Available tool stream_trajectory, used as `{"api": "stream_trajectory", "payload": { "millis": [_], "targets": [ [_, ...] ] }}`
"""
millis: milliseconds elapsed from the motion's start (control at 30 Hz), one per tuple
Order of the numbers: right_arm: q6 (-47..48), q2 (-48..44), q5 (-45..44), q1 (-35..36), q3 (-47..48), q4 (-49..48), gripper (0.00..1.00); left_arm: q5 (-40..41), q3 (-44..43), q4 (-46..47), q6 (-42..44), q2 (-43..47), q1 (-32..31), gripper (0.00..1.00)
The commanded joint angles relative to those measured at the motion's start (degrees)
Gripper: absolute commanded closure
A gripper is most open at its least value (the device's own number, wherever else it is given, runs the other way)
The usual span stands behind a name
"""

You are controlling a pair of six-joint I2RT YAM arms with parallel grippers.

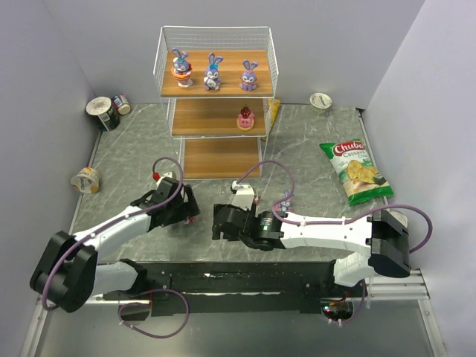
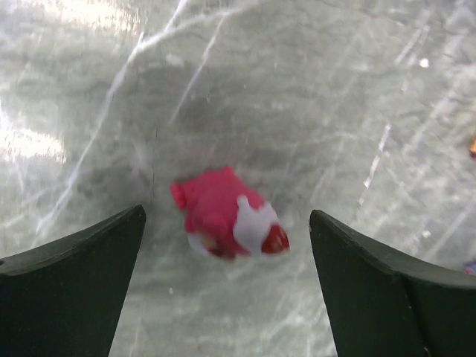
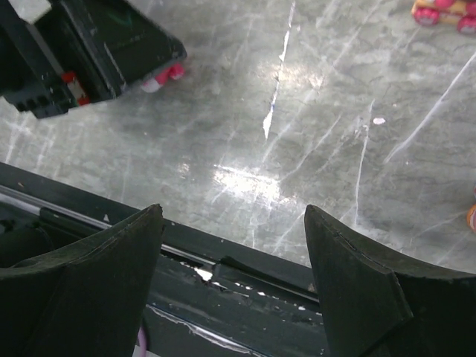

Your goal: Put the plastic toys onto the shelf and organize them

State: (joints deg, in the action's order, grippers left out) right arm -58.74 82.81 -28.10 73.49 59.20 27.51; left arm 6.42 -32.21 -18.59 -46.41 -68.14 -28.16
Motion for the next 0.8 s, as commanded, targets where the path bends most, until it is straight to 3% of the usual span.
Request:
{"api": "stream_trajectory", "payload": {
  "millis": [0,367,767],
  "targets": [
    [-1.5,-2.3,0.1,-0.9,-1.5,-2.9,0.17,2.1,1.2,6.8,1.0,-2.3,-0.7,0.01],
    [-0.8,-4.8,0.5,-1.9,-3.2,-0.5,0.17,6.1,4.4,18.1,0.9,-1.5,-2.9,0.01],
    [-0.8,-4.7,0.6,-2.0,-2.7,1.0,0.17,6.8,7.9,15.3,-5.2,2.0,-9.1,0.05]
  ]
}}
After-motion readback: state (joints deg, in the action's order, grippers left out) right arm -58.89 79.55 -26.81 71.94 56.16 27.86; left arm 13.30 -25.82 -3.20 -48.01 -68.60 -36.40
